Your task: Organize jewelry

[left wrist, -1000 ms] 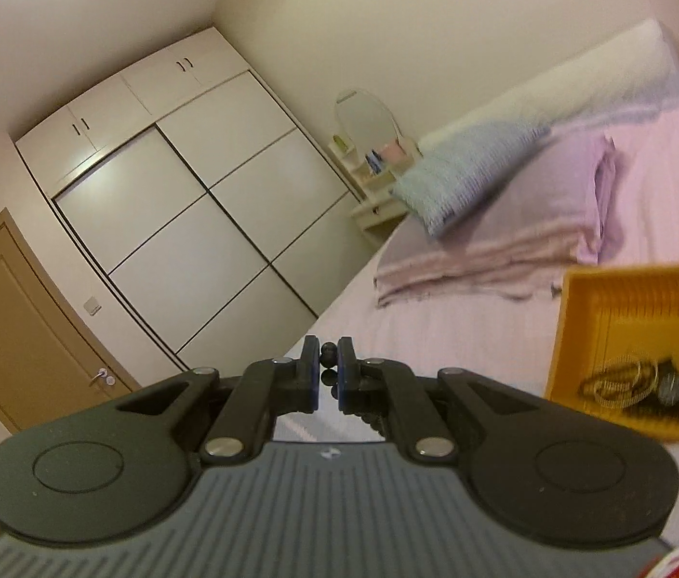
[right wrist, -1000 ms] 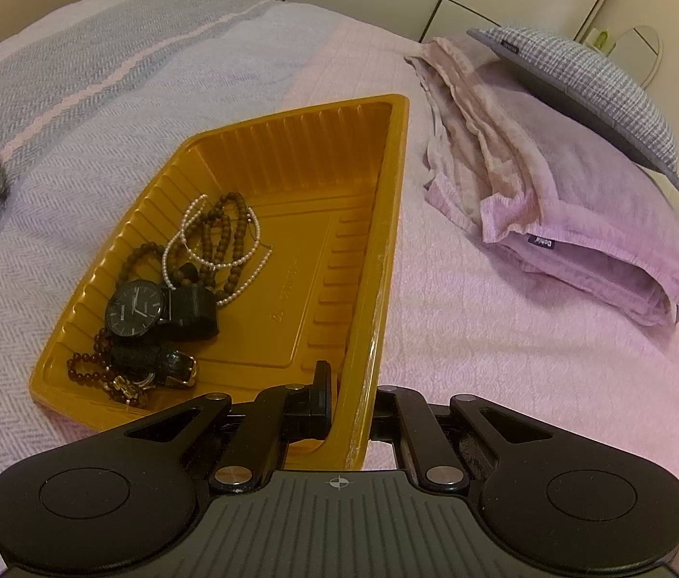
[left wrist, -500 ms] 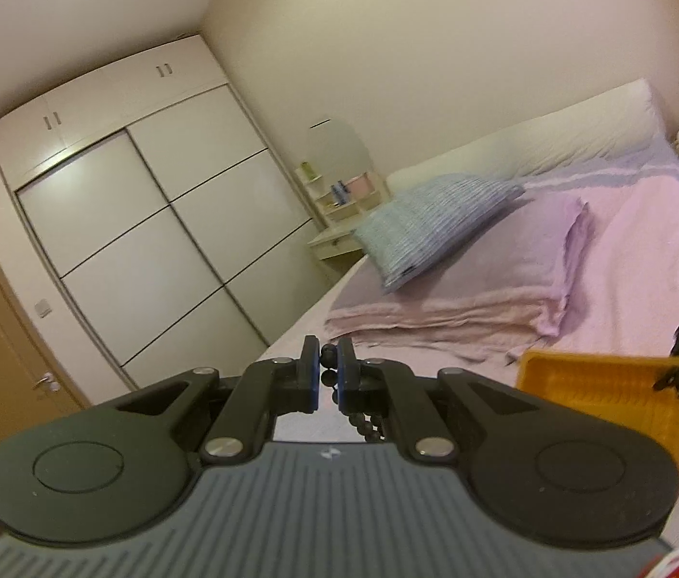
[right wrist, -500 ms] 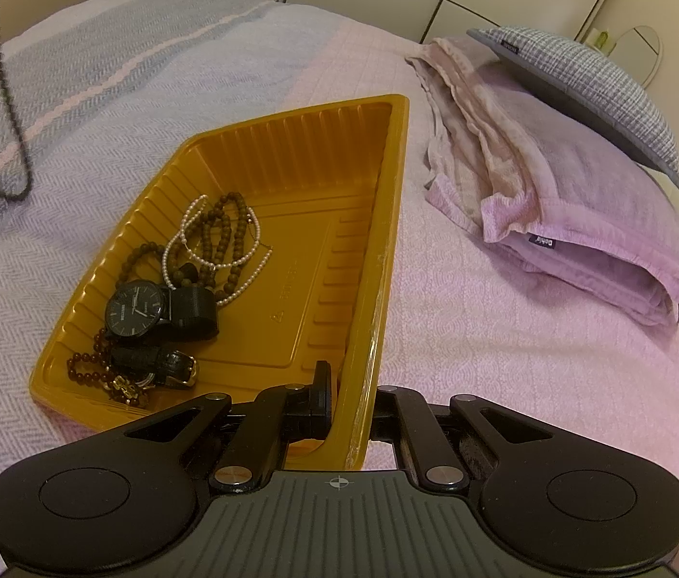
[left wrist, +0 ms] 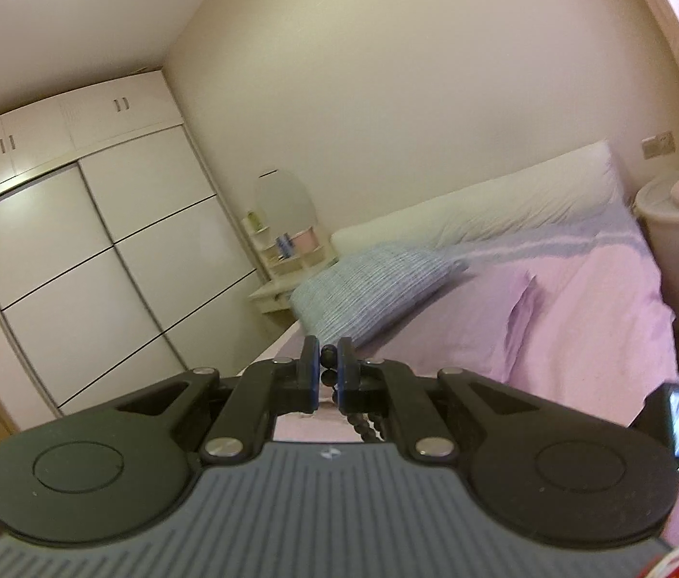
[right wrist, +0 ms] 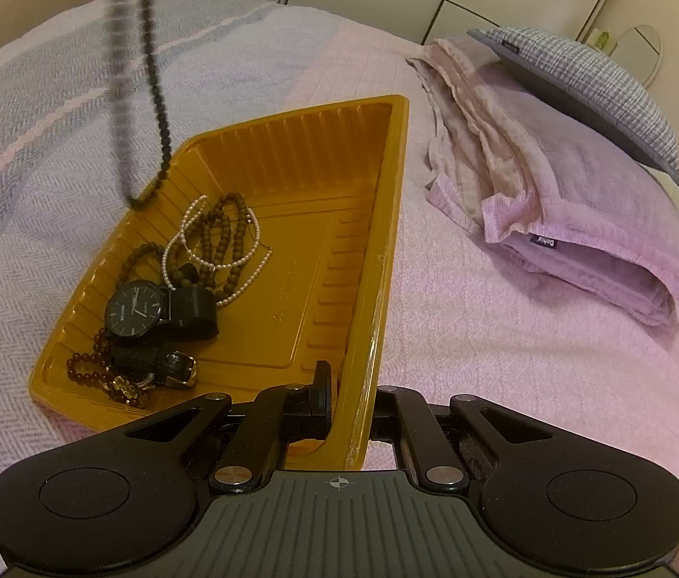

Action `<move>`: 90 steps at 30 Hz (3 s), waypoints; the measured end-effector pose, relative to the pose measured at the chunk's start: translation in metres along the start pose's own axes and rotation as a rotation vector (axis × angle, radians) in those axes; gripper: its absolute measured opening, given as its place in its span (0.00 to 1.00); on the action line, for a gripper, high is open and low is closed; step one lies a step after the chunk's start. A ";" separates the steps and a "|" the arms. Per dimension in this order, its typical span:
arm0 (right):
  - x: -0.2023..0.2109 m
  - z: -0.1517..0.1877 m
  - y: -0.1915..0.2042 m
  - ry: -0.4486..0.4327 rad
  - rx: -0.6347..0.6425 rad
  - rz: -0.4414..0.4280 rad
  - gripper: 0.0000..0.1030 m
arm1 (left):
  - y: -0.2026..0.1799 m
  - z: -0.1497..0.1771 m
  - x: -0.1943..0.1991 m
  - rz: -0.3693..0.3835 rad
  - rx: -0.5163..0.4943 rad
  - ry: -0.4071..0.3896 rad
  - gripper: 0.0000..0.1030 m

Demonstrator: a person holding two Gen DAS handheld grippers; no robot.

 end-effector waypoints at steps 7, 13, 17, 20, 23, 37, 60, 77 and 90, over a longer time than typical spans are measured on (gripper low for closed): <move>0.000 0.000 0.000 -0.002 0.000 -0.003 0.06 | -0.028 0.032 -0.046 0.059 0.033 0.095 0.06; -0.001 0.001 -0.001 -0.004 -0.005 -0.010 0.06 | -0.039 0.083 -0.087 0.097 0.099 0.222 0.06; -0.003 0.002 -0.001 -0.003 -0.010 -0.017 0.06 | -0.046 0.116 -0.106 0.116 0.133 0.309 0.06; -0.004 0.002 -0.002 -0.003 -0.012 -0.020 0.06 | -0.052 0.136 -0.119 0.136 0.147 0.362 0.06; -0.004 0.003 -0.003 -0.003 -0.014 -0.023 0.06 | -0.058 0.155 -0.129 0.144 0.161 0.413 0.06; -0.005 0.003 -0.003 -0.003 -0.018 -0.027 0.06 | -0.072 0.197 -0.147 0.173 0.217 0.518 0.06; -0.005 0.003 -0.003 -0.001 -0.016 -0.027 0.06 | -0.078 0.224 -0.161 0.195 0.269 0.608 0.14; -0.005 0.002 -0.002 -0.003 -0.014 -0.028 0.06 | -0.063 0.248 -0.141 0.144 0.285 0.653 0.16; -0.018 0.016 -0.019 -0.026 -0.122 -0.130 0.06 | -0.056 0.263 -0.117 0.112 0.299 0.672 0.16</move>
Point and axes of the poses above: each gripper's, at about its wrist camera, not at the fingertips, and x roughly against the way its jaws point, y to its left, z to its underside, the point moved 7 cm from there along -x, roughly the way its jaws point, and after that the axes turned 15 degrees about x, right-handed, at the moved point
